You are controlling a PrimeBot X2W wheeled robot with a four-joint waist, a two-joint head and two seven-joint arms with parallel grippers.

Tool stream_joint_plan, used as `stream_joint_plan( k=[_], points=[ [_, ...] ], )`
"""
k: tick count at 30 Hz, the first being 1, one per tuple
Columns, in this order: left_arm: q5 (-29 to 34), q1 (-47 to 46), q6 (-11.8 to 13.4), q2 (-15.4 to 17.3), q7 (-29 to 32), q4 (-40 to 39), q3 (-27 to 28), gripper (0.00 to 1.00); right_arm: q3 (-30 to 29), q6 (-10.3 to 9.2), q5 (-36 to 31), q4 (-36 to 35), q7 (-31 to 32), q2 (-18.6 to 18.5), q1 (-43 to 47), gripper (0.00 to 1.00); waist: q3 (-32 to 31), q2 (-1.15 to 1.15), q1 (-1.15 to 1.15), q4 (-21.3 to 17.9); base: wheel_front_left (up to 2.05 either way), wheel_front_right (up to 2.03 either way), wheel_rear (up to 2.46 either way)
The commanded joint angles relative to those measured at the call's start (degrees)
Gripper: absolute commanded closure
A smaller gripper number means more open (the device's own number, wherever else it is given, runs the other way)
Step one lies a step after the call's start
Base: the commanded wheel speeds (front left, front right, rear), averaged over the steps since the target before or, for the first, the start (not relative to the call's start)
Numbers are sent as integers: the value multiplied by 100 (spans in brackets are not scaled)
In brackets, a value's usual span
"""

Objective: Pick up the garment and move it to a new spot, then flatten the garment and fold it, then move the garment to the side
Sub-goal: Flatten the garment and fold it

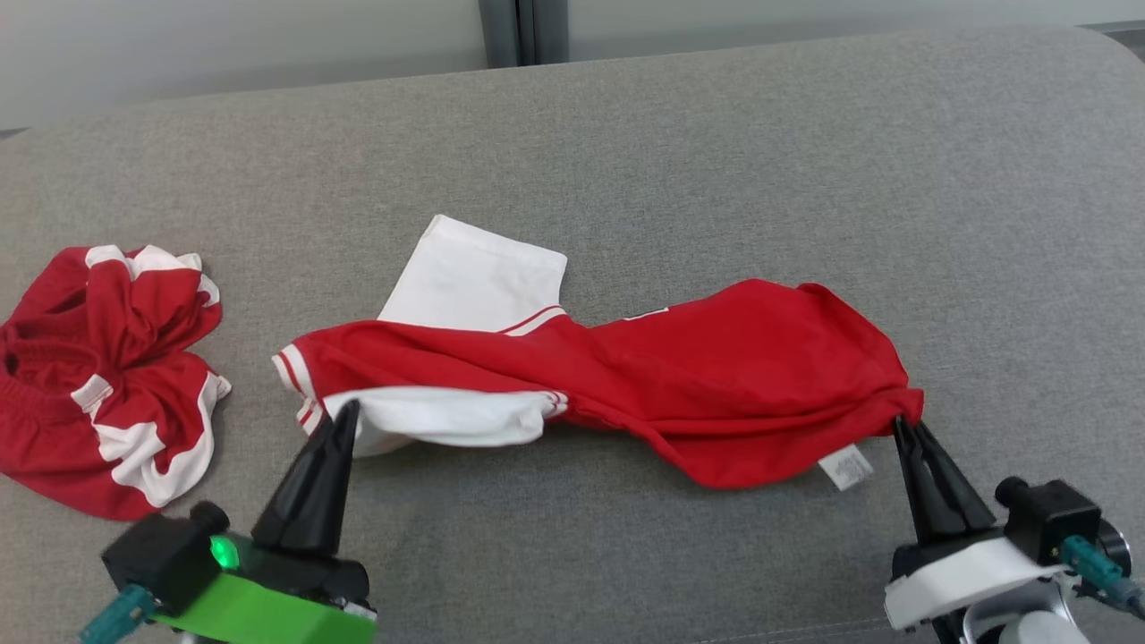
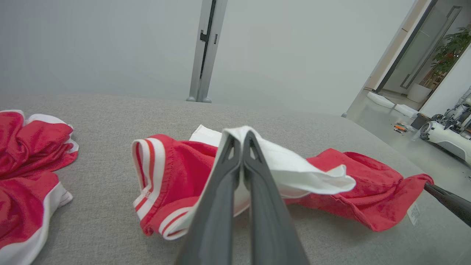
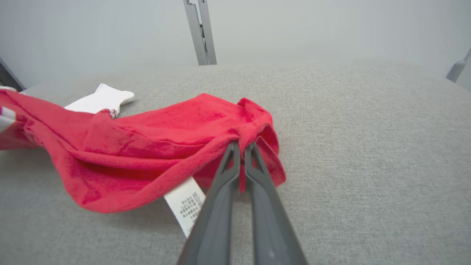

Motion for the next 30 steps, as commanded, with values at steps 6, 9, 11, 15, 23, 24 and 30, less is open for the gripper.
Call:
stream_joint_plan(
  k=[6,9,11,15,23,24,30],
  points=[
    [-718,-1134,-97,661,683,-1124,139,100,194,3,1234,-580,-2,-383,-957,100,83,0,0,-113,0,0,0],
    [-1041,-1924,-105,953,1088,-1352,152,100,150,3,1685,-678,-2,-628,-1637,100,258,0,0,-143,0,0,0],
    [-1257,-2647,-112,1228,1395,-1405,186,100,132,3,1922,-614,-2,-835,-2295,100,487,0,0,-188,0,0,0],
    [-1638,-4110,-115,1754,1841,-981,183,100,151,3,2380,-159,263,-998,-3694,100,927,0,0,-267,0,0,0],
    [-2125,-7424,-111,1858,2075,606,-573,100,42,3,2172,1586,1163,-1036,-6787,100,1810,0,0,-317,0,0,0],
    [-2099,-7770,-111,1838,1988,870,-678,100,53,3,2068,1796,1129,-1020,-7087,100,1889,0,0,-323,0,0,0],
    [-1583,-9861,-111,1481,652,2662,-1136,100,123,2,1223,3051,368,-785,-8772,100,2358,0,0,-548,0,0,0]
  ],
)
